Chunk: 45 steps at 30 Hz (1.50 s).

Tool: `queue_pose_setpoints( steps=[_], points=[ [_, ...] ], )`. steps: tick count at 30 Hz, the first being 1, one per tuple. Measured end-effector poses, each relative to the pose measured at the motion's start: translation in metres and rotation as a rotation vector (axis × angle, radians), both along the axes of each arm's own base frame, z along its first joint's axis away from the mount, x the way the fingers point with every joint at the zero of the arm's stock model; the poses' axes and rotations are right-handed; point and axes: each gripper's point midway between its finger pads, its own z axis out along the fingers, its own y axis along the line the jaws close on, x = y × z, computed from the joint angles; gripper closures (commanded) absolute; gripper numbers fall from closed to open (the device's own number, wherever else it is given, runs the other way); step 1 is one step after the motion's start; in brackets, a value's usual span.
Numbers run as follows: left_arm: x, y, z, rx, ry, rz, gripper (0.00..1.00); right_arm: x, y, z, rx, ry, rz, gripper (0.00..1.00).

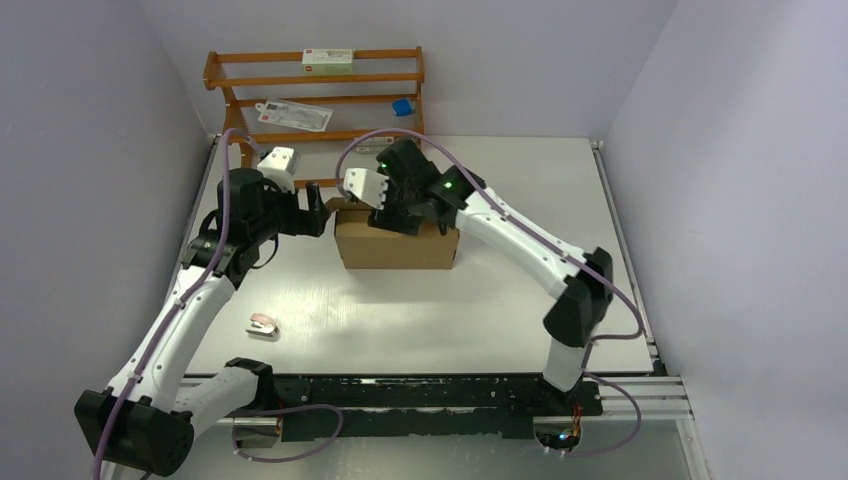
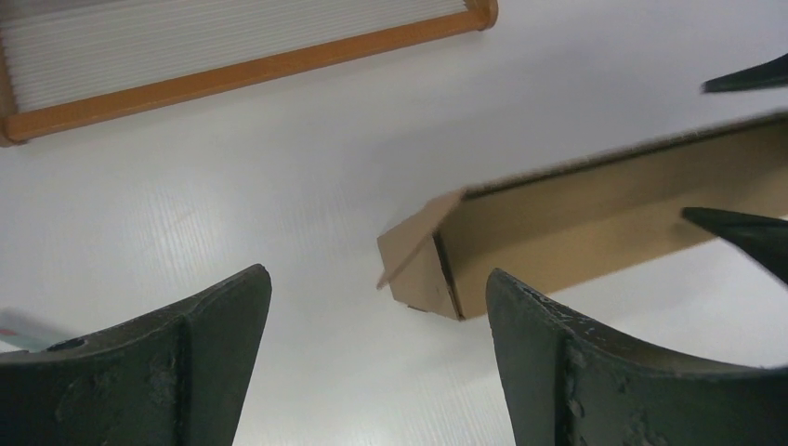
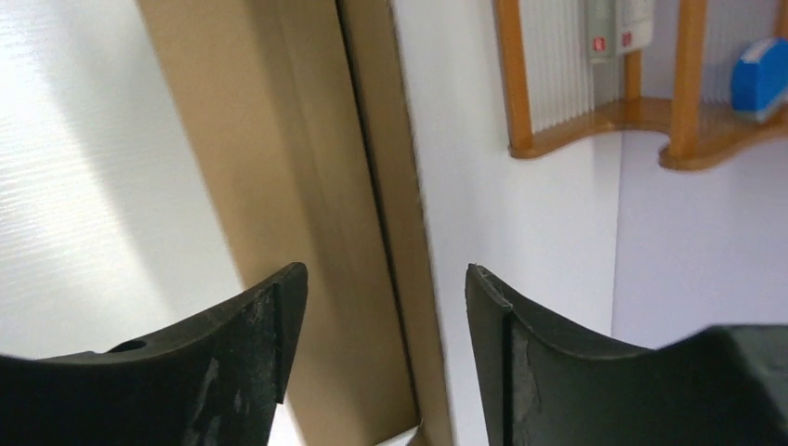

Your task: Fold the paper box

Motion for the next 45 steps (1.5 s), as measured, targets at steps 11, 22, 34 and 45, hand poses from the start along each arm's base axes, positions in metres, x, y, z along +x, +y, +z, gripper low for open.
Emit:
queue_pose_setpoints(
  steps=[11, 22, 34, 45],
  points=[
    [0.01, -0.014, 0.011, 0.007, 0.011, -0.082, 0.14, -0.006, -0.057, 0.066, 0.304, -0.13, -0.261, 0.26],
    [0.027, -0.02, 0.007, 0.037, 0.067, -0.114, 0.23, 0.018, -0.131, 0.028, 0.449, -0.018, -0.66, 0.35],
    [0.033, -0.021, -0.01, 0.072, 0.136, -0.129, 0.3, 0.017, -0.147, 0.008, 0.478, 0.034, -0.735, 0.56],
    [0.034, -0.029, -0.026, 0.063, 0.19, -0.174, 0.5, 0.013, -0.141, 0.004, 0.494, 0.07, -0.716, 0.86]
  ],
)
